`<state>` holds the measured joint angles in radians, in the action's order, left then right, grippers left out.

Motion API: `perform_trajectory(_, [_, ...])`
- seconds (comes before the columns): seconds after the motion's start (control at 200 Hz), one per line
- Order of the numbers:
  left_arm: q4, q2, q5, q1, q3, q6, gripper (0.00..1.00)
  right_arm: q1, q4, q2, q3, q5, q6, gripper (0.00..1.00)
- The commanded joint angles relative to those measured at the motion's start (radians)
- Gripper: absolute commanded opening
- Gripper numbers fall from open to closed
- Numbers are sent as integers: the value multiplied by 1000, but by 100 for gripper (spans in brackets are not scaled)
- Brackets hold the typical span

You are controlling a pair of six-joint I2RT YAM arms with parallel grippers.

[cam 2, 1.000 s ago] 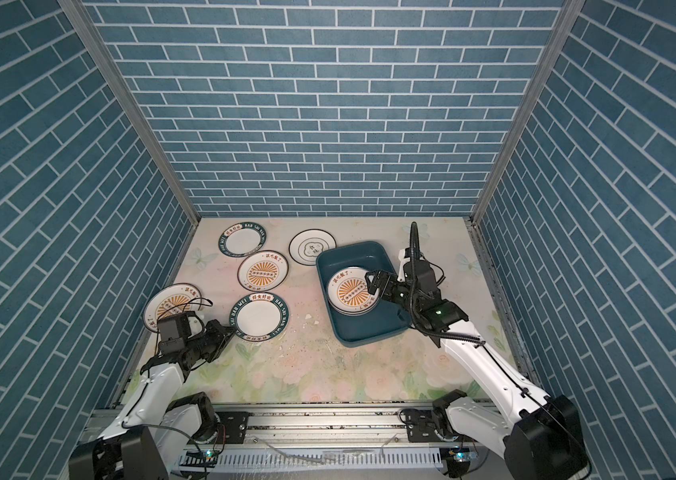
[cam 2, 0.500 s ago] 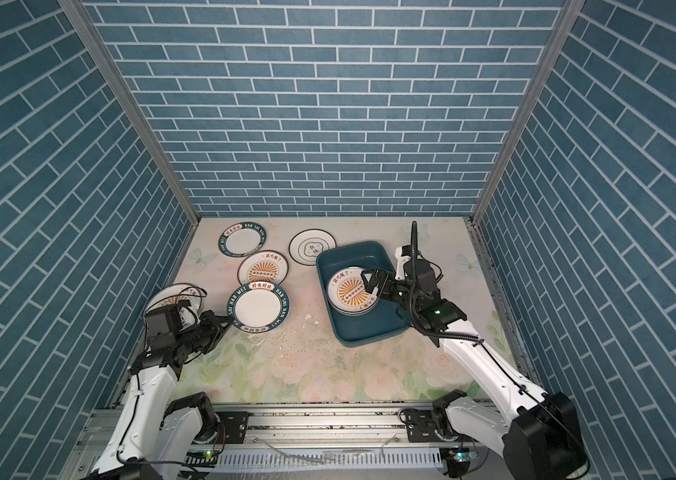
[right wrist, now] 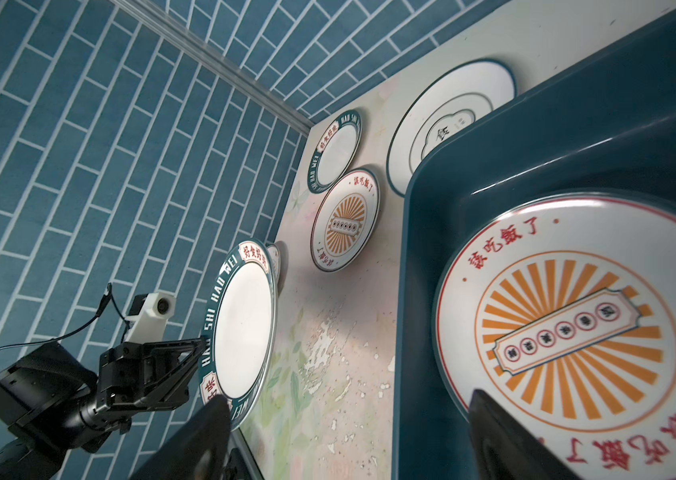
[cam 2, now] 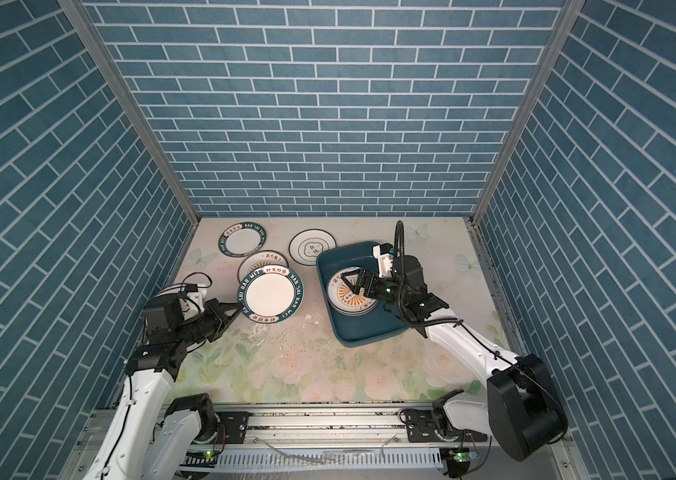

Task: Place the plates into the plastic bin on the countertop
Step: 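Grasp the green-rimmed plate's rim with the left gripper and lift it on edge, then carry the green-rimmed plate on edge to the right gripper over the bin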

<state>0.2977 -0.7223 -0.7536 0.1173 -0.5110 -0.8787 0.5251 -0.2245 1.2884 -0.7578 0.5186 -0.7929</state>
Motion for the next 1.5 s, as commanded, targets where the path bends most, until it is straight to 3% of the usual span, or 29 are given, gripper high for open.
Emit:
perform_trajectory(0.0, [-158,-25,-11,-58,-20,-78,0,29,-75,52,-43,89,-48,84])
perform_trajectory(0.385, [-247,-155,85,-253,-77,-78,0,109,-139,161,-93,106,-89,68])
perform_trajectory(0.645, [-288,-201,103,-308,-103,-80,0,112,-142,182,-101,97,-108,46])
perform_trajectory(0.905, [-302,-201,118,-317,-109,-86,0,112,-144,201,-96,78,-131,18])
perform_trajectory(1.065, [-298,-209,120,-321,-118,-86,0,111,-154,202,-89,58,-154,5])
perform_trajectory(1.17, [-289,-213,129,-321,-129,-81,24,111,-145,205,-81,22,-174,0])
perform_trajectory(1.255, [-278,-211,140,-323,-130,-78,62,107,-155,207,-67,0,-199,0])
perform_trajectory(1.32, [-267,-206,143,-323,-130,-64,78,101,-168,202,-52,-15,-220,0])
perform_trajectory(1.43, [-216,-182,171,-324,-127,-41,99,78,-179,184,-24,-33,-239,0])
perform_trajectory(1.495, [-195,-166,186,-324,-122,-25,100,54,-173,165,-2,-41,-245,0])
